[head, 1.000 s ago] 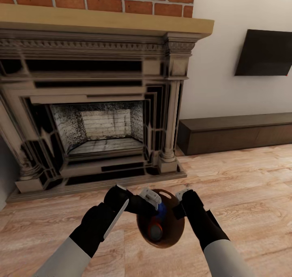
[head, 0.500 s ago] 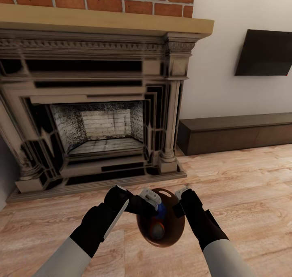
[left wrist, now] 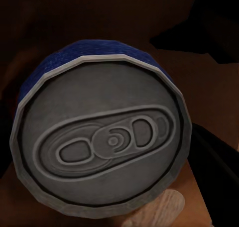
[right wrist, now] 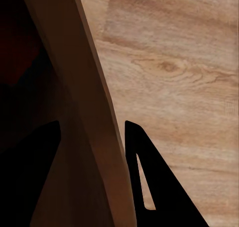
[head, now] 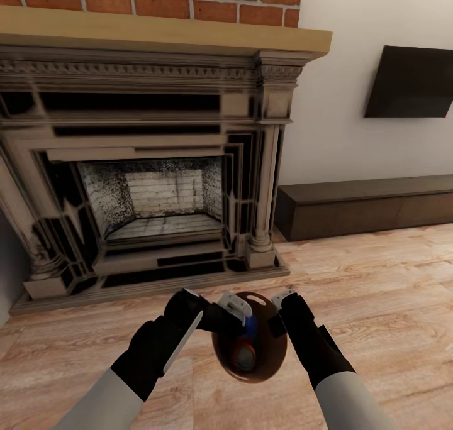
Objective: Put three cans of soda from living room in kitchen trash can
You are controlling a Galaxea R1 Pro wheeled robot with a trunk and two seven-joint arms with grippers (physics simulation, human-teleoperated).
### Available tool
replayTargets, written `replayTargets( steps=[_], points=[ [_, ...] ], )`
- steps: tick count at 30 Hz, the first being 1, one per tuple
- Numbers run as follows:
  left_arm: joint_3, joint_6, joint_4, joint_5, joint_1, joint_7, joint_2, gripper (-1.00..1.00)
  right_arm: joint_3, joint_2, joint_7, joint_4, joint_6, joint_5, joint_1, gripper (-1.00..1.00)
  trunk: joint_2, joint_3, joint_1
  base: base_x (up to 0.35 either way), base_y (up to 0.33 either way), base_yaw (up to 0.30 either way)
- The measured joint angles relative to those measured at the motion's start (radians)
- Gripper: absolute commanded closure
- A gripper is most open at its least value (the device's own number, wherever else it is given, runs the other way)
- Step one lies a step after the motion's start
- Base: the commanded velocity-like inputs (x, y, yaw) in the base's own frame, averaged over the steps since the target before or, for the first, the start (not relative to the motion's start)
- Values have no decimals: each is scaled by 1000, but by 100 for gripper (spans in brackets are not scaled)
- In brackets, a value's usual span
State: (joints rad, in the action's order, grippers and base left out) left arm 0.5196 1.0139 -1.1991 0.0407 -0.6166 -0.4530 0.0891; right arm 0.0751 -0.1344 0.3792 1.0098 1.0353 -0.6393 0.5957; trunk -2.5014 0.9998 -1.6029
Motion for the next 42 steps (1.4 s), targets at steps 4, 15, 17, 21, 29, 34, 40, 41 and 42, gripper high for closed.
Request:
replayTargets(
  steps=[4, 15, 17, 21, 29, 34, 40, 41, 42],
  points=[
    [10, -4, 0, -24, 0, 3, 7, 100, 0, 0, 26, 1, -2, -4, 0, 100, 0, 0, 0, 0, 0, 0],
    [19, -6, 1, -42, 0, 6, 10, 100, 1, 1, 31, -3, 3, 21, 0, 100, 0, 0, 0, 0, 0, 0],
    [19, -6, 1, -42, 0, 7, 10, 100, 1, 1, 31, -3, 3, 21, 0, 100, 0, 0, 0, 0, 0, 0],
    [19, -6, 1, -41, 0, 7, 11, 100, 1, 1, 31, -3, 3, 21, -1, 100, 0, 0, 0, 0, 0, 0],
    [20, -2, 16, -36, 0, 8, 12, 100, 1, 1, 32, -21, 3, 25, -1, 100, 0, 0, 0, 0, 0, 0],
    [20, 0, 29, -41, 0, 10, 18, 100, 1, 1, 31, -29, 2, 19, -1, 100, 0, 0, 0, 0, 0, 0],
    [23, 1, 31, -46, 0, 10, 19, -100, 1, 1, 31, -32, 3, 20, 0, 100, 0, 0, 0, 0, 0, 0],
    [23, 0, 31, -46, 0, 10, 19, -100, 1, 1, 31, -31, 2, 19, 0, 100, 0, 0, 0, 0, 0, 0],
    [24, 0, 31, -47, 0, 10, 19, -100, 1, 1, 31, -31, 2, 19, 0, 100, 0, 0, 0, 0, 0, 0]
  ],
)
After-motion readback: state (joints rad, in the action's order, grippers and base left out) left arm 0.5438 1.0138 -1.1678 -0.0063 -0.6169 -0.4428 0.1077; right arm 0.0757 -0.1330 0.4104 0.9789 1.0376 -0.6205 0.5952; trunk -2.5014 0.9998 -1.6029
